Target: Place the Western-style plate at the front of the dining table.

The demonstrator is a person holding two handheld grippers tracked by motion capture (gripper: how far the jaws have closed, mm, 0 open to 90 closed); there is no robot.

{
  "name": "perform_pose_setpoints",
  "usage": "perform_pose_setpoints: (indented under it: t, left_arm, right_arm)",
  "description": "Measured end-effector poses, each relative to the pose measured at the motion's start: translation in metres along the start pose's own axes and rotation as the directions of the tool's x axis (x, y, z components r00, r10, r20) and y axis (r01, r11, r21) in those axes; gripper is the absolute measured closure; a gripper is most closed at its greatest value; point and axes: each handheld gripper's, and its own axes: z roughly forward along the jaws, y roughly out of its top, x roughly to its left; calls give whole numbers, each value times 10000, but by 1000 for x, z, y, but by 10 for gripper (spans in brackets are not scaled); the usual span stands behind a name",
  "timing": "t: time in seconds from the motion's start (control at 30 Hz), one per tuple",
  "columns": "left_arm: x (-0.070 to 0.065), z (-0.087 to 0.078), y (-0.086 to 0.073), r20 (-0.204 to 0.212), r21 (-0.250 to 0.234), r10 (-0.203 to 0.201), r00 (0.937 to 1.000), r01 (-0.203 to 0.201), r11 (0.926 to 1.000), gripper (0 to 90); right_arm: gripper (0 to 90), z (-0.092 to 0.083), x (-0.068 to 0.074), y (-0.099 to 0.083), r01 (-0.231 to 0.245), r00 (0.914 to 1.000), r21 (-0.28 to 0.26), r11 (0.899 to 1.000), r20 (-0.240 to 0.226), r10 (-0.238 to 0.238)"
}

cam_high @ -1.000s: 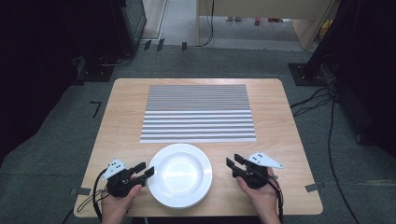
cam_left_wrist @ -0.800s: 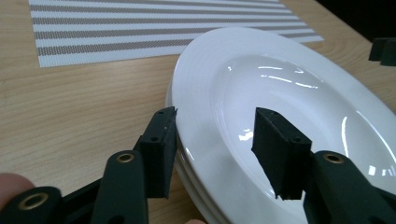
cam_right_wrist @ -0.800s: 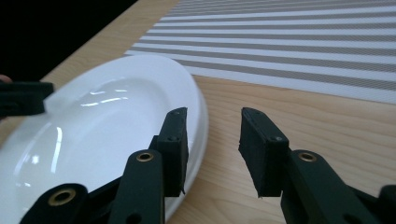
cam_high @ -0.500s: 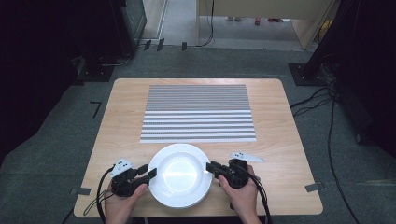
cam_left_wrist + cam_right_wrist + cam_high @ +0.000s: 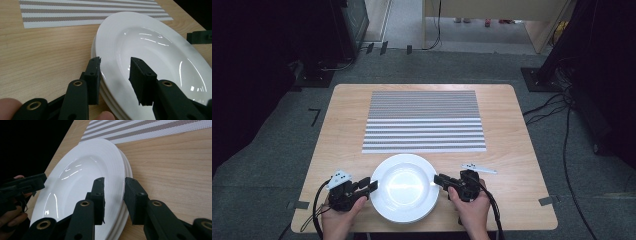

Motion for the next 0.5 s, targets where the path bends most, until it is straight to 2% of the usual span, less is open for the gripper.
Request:
perform_pose_setpoints:
  t: [0.13, 0.27, 0.5]
  left_arm:
    - [3, -1, 0, 189, -100, -157, 9997, 159, 9998, 616]
    - [5, 2, -1, 353, -4, -329, 9988, 329, 9995, 609]
    - [4, 2, -2, 302, -95, -348, 9989, 351, 9993, 606]
  right_arm:
    - [748, -1, -1, 0, -315, 9995, -66, 9995, 6, 315]
    - [750, -3, -6, 1, -804, 9962, -8, 9968, -348, 803]
    - [762, -2, -4, -1, -853, 9962, -115, 9963, -161, 851]
